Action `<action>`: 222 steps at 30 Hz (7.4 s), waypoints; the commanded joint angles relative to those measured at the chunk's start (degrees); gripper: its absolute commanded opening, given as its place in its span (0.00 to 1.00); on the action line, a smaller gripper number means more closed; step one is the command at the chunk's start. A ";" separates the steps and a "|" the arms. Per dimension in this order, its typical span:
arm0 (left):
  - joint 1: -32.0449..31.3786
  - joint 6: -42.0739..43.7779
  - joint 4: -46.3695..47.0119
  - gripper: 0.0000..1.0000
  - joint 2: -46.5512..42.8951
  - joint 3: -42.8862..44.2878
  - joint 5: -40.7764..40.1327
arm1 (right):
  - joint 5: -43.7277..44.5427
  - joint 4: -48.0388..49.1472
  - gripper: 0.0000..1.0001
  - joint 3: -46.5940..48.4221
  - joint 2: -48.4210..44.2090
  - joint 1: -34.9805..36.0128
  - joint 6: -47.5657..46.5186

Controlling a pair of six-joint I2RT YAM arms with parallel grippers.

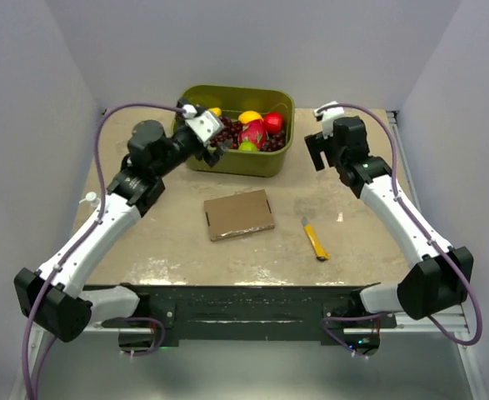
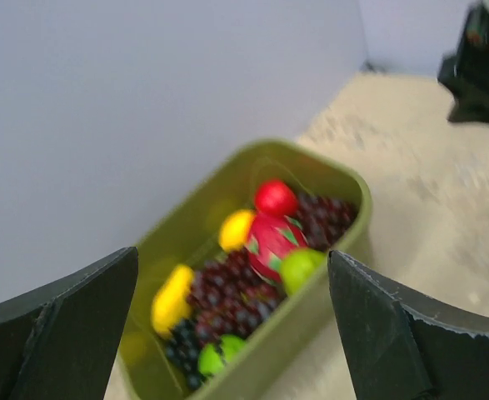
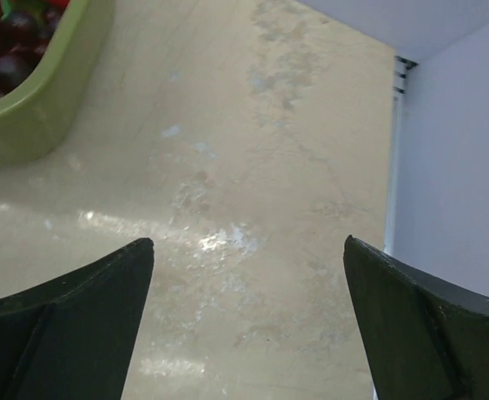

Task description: Unpack the express box

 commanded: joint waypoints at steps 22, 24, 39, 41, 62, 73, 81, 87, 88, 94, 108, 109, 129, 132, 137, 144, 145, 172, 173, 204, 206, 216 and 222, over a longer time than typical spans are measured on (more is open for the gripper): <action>0.79 -9.31 -13.55 1.00 11.74 -16.66 1.43 | -30.75 -12.69 0.87 -12.75 -1.30 11.96 -21.61; 0.79 -8.86 -14.52 1.00 13.60 -15.24 2.57 | -31.62 -11.64 0.86 -14.59 0.20 13.38 -26.08; 4.48 -13.43 -12.24 1.00 25.91 -13.30 2.83 | -37.16 -6.98 0.89 -14.07 11.36 16.37 -39.02; 5.27 -13.43 -13.02 0.98 26.09 -13.74 4.06 | -36.55 -4.61 0.90 -13.37 13.64 16.54 -38.23; 4.04 6.94 -32.34 0.69 15.97 -19.38 32.82 | -27.32 1.47 0.89 0.78 26.75 16.54 -25.13; 4.13 9.70 -38.97 0.74 13.52 -13.57 26.92 | -20.99 -15.67 0.84 -9.81 10.59 6.79 -21.35; 4.13 -6.22 -26.13 0.75 13.34 -11.90 16.64 | -21.43 -14.80 0.79 -21.80 -0.85 6.88 -19.25; 4.04 -9.29 -24.81 0.75 15.54 -9.53 16.11 | -24.15 -14.62 0.75 -26.37 -1.99 6.96 -19.94; 4.04 -9.65 -24.28 0.75 15.63 -9.52 16.11 | -24.15 -14.19 0.75 -27.85 -1.99 6.88 -20.38; 4.04 -11.06 -22.69 0.75 15.80 -9.17 15.76 | -24.42 -12.26 0.72 -29.80 -0.07 6.88 -21.88; 2.47 2.89 -14.45 0.73 8.70 -14.52 18.92 | -31.26 -17.24 0.13 -23.68 -0.32 6.88 -23.81; 1.76 5.53 -12.87 0.73 5.29 -17.32 18.23 | -33.45 -18.13 0.12 -21.91 -0.67 6.88 -23.81; -11.16 42.55 2.61 0.66 2.79 -19.10 17.61 | -68.10 -44.51 0.14 21.44 21.65 7.05 -27.07; -11.25 43.43 4.37 0.65 3.06 -19.63 17.60 | -67.49 -44.07 0.14 21.88 21.65 7.84 -26.63; -11.34 45.80 2.62 0.59 4.64 -18.66 19.36 | -68.01 -43.89 0.14 22.31 22.17 8.02 -26.36; -11.43 53.10 2.18 0.51 7.27 -18.58 19.88 | -68.01 -43.28 0.14 23.63 22.96 8.19 -25.13; -11.34 53.71 0.70 0.50 7.45 -18.14 20.24 | -68.01 -43.28 0.14 23.63 22.97 8.19 -25.13; -5.91 24.39 -16.62 0.00 14.66 -7.16 23.65 | -60.30 -24.63 0.74 20.07 9.81 4.51 -15.31; -4.93 21.84 -17.24 0.00 15.01 -6.11 25.23 | -58.62 -20.55 0.91 17.77 7.35 4.59 -13.72; 2.63 -30.92 17.56 0.00 16.50 -7.50 50.91 | -74.07 -10.49 0.37 10.19 2.31 4.50 -4.39; 2.72 -30.66 17.12 0.00 16.94 -7.24 50.74 | -74.60 -11.45 0.23 11.41 2.57 4.50 -5.00; 1.41 -12.67 1.15 0.42 18.17 -1.71 46.09 | -70.39 -31.67 0.00 22.05 8.63 4.50 -24.24; 0.44 -7.73 -5.37 0.32 19.67 0.67 46.25 | -68.45 -35.54 0.00 26.00 10.48 4.94 -27.68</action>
